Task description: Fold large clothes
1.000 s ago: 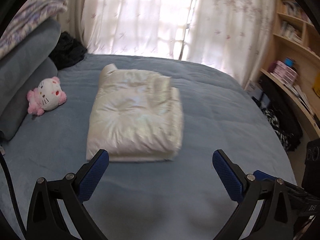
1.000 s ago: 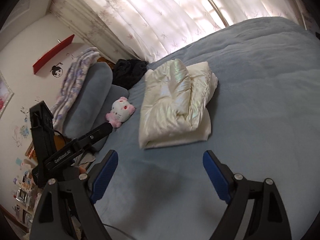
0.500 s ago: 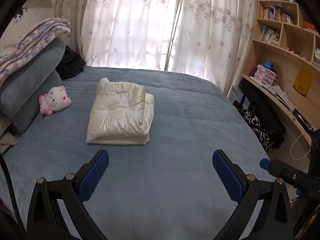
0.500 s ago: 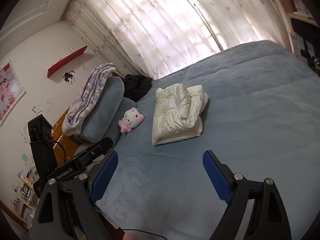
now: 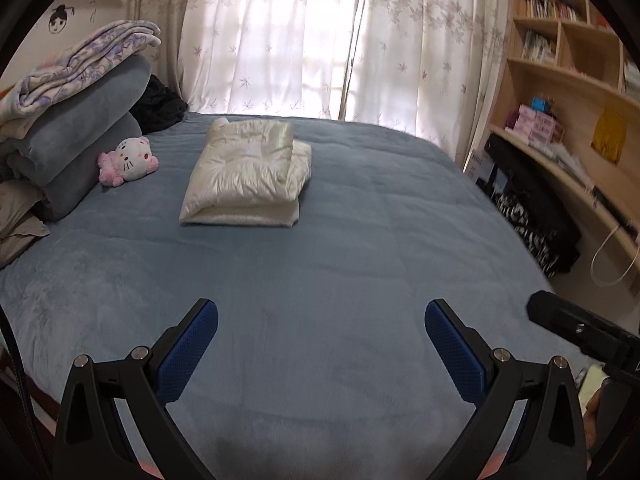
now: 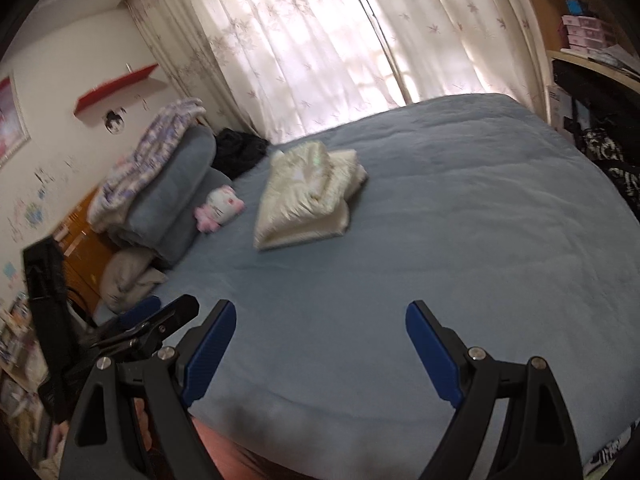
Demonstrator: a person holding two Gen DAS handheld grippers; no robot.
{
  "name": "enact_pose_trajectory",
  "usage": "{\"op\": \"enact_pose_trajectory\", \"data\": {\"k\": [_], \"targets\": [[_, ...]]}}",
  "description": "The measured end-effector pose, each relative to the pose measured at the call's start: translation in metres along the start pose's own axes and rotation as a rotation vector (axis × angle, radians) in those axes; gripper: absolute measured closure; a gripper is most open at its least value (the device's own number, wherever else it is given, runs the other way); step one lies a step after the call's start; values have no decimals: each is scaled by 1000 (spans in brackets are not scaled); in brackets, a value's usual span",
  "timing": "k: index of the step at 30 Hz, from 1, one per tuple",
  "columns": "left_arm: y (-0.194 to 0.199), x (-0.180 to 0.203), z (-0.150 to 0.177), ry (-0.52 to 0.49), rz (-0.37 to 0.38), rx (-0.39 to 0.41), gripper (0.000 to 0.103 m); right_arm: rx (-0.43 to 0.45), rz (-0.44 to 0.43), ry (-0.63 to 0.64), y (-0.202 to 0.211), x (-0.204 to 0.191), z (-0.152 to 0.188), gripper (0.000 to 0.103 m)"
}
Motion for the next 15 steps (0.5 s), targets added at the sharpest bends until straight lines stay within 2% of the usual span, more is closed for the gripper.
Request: {"op": "enact_pose_trajectory", "data": {"k": [4,10,15], "targets": [[-8,15,27,-37,-34,-20,1,-39,68,35,-5,11,32,16],[-15,26,48,-53,-53,-42,1,-35,171,62,-3,32,61,15],[-20,26,62,-49,-72,-60,1,-51,189,64,-7,37,72,15]]}}
Point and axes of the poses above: each gripper's, at about its wrist camera, not at the fingertips, and y roughly against the way its jaws point, x to its right, z to its underside, the point moved 7 cm from there along -y, roughly the way its jaws point, and after that the axes turned 10 degrees about x, right-handed, at the moved point
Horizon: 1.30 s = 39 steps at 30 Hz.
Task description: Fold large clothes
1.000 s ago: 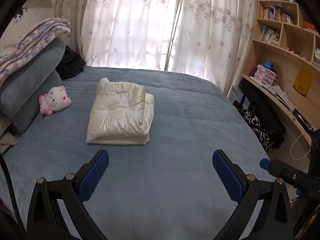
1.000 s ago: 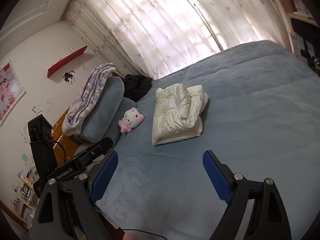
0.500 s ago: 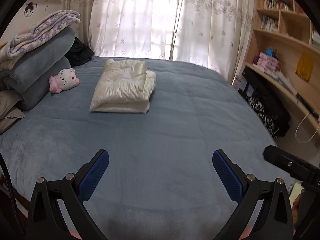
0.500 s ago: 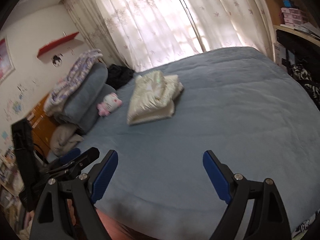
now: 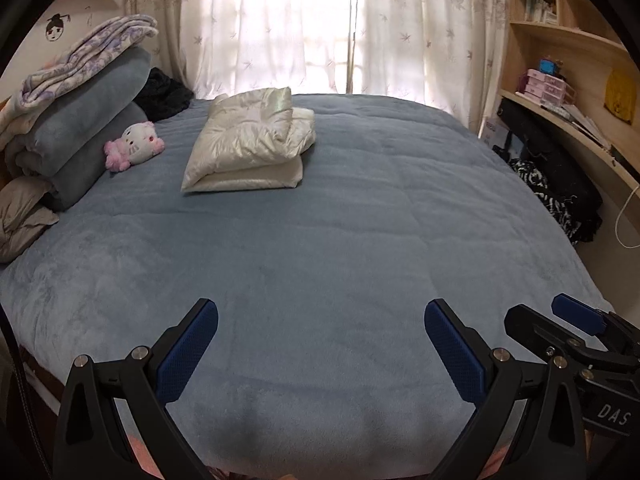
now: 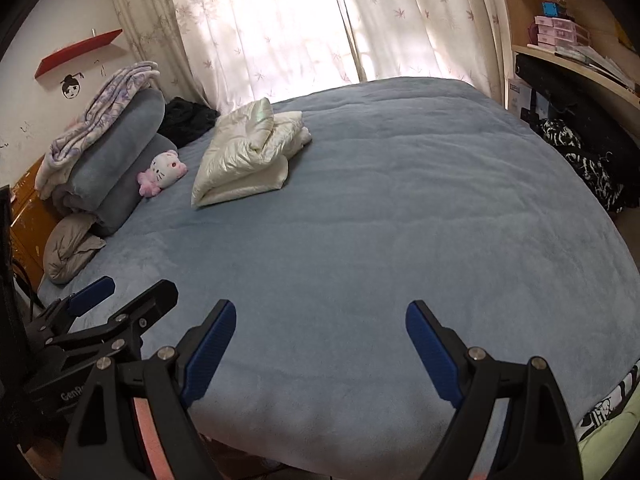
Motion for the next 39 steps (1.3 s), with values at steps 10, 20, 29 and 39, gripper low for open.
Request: {"op": "enact_pose_trajectory", "data": {"k": [10,20,29,39], "targets": [[-9,-4,8,21,-17,-30,1,4,14,36,-3,-1,1,15],[-9,-1,9,16,-30,-26,1,8,9,22,-2,1,0,15],[-10,0,10,14,-38,-33,1,3,7,9,-3,2,1,15],[-11,-2,9,14,-46,-33,1,-3,5,3,-5,4,2,15]]}}
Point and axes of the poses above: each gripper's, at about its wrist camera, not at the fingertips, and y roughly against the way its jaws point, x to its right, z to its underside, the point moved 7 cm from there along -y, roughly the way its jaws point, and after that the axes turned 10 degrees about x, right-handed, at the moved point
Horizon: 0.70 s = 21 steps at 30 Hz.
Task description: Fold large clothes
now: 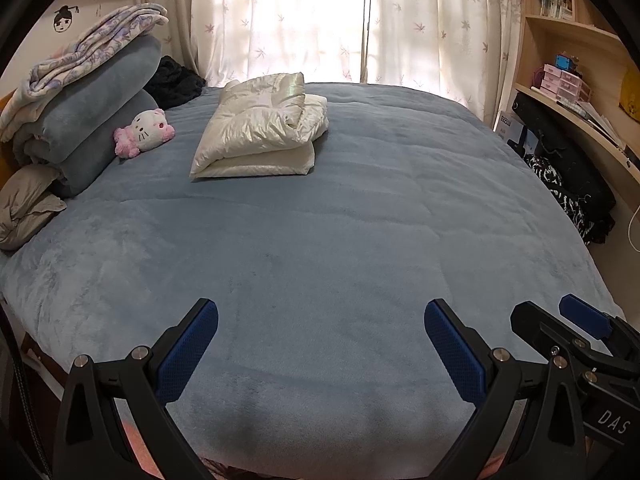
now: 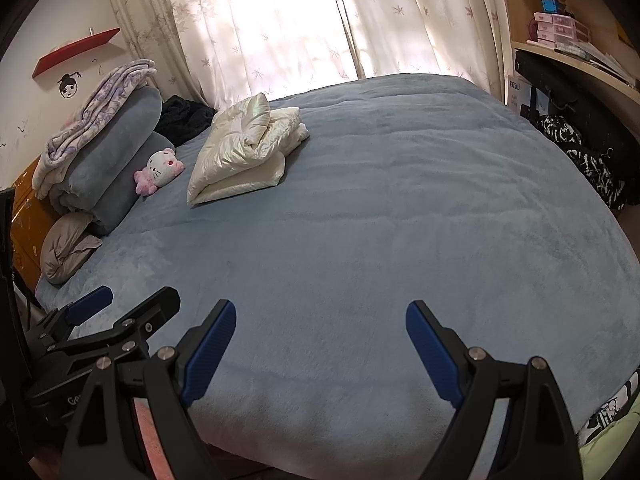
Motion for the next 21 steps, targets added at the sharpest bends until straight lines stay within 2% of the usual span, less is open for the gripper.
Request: {"op": "enact_pose_trajectory", "data": {"k": [21], "targets": [[0,-1,2,4,-4,-7,1,-6,3,-10,-6,-1,3,15]]}}
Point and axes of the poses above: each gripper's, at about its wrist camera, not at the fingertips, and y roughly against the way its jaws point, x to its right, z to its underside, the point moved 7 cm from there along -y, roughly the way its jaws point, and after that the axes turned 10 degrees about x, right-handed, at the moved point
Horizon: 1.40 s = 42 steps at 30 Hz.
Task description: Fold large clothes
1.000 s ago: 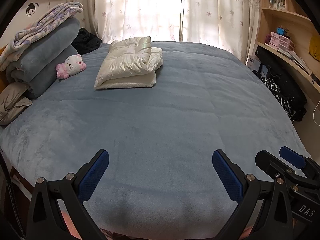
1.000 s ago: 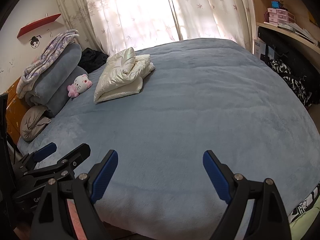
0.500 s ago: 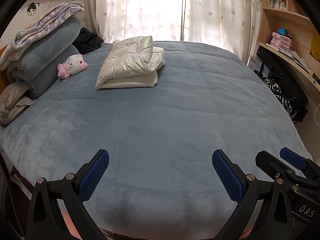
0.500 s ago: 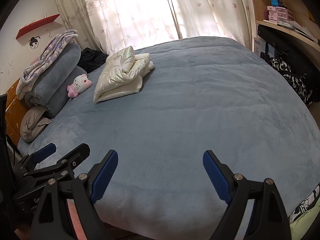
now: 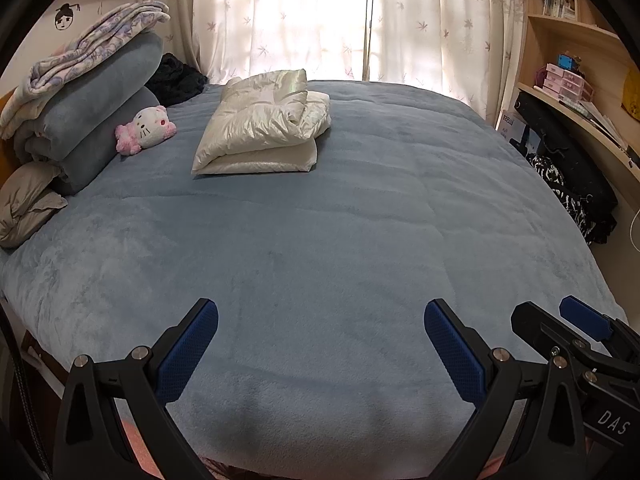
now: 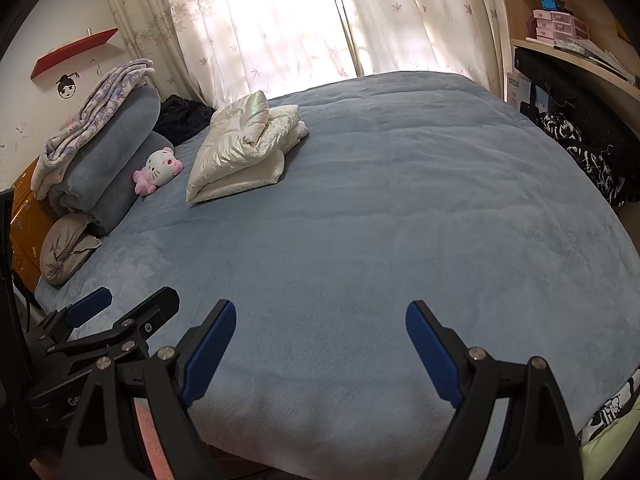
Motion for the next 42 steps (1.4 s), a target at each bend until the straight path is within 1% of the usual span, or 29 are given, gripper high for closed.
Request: {"op": "enact_pose_trajectory", "data": {"k": [29,42], "targets": [[-1,0,3,-17,-9,-1,1,-17,-3,-23,-10,-7,11,15],[-11,-7,0,-32,-6,-4,1,-34,-1,-31,-16,-7,12,15]]}}
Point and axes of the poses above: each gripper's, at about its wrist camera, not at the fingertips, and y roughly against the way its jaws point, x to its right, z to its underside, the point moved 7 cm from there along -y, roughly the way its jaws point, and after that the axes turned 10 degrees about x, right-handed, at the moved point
